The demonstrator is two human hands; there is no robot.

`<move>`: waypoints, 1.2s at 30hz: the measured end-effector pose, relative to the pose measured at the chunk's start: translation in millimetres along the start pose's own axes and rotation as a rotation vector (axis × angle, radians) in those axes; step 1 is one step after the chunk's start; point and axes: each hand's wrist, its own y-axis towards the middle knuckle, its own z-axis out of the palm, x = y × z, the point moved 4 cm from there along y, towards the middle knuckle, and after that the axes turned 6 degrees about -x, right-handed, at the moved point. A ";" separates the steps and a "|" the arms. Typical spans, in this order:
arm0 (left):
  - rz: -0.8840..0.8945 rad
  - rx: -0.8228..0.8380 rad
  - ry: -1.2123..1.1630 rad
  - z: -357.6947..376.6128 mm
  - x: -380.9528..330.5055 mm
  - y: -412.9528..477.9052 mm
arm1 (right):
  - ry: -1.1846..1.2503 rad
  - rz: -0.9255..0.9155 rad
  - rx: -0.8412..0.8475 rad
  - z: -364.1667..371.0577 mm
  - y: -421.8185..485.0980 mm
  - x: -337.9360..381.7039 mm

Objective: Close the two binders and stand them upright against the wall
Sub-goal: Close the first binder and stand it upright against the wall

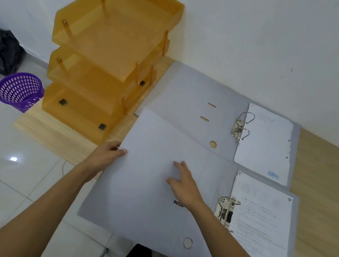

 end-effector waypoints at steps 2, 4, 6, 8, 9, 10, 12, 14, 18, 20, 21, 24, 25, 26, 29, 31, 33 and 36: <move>0.006 0.143 -0.087 4.9 -22.2 -22.2 | 0.051 -0.043 0.004 -6.8 -10.6 18.9; -0.014 0.248 -0.156 19.9 -44.7 -46.0 | 0.107 -0.124 -0.009 -16.3 -22.5 36.7; -0.040 0.345 -0.244 38.4 -65.5 -66.4 | 0.175 -0.196 -0.006 -25.2 -32.7 54.1; -0.014 0.426 -0.332 61.7 -83.4 -84.8 | 0.229 -0.266 -0.031 -41.6 -46.4 67.9; 0.016 0.454 -0.359 74.4 -91.5 -93.9 | 0.247 -0.300 -0.050 -51.1 -53.4 71.9; 0.048 0.481 -0.382 87.9 -99.5 -104.1 | 0.265 -0.326 -0.067 -61.1 -60.8 72.7; 0.106 0.503 -0.397 117.3 -110.3 -120.3 | 0.315 -0.354 -0.078 -81.4 -77.6 69.2; 0.154 0.479 -0.381 149.9 -113.8 -133.8 | 0.384 -0.350 -0.071 -101.4 -95.2 57.7; 0.302 0.366 -0.164 223.1 -101.2 -144.9 | 0.511 -0.317 -0.071 -139.2 -126.2 18.6; 0.338 0.395 -0.038 267.9 -95.8 -155.1 | 0.596 -0.276 -0.110 -163.6 -139.9 -14.6; 0.354 0.377 0.017 273.6 -90.3 -152.1 | 0.608 -0.270 -0.124 -169.1 -141.1 -18.9; 0.413 0.283 0.313 306.0 -67.1 -144.8 | 0.602 -0.207 -0.250 -201.8 -150.9 -67.9; 0.415 0.247 0.393 316.2 -59.1 -140.5 | 0.595 -0.169 -0.288 -212.3 -153.0 -89.1; 0.408 0.222 0.448 325.0 -51.4 -137.1 | 0.600 -0.126 -0.311 -221.2 -155.3 -109.5; 0.393 0.060 0.569 335.6 -27.9 -129.0 | 0.580 -0.019 -0.380 -240.9 -157.7 -169.1; 0.379 -0.018 0.558 333.2 -8.3 -126.6 | 0.558 0.074 -0.453 -248.5 -155.5 -212.5; 0.329 -0.037 0.419 328.7 8.2 -130.6 | 0.564 0.190 -0.493 -246.4 -151.2 -251.7; 0.253 -0.088 0.285 334.3 16.1 -139.1 | 0.539 0.320 -0.480 -235.6 -149.5 -288.0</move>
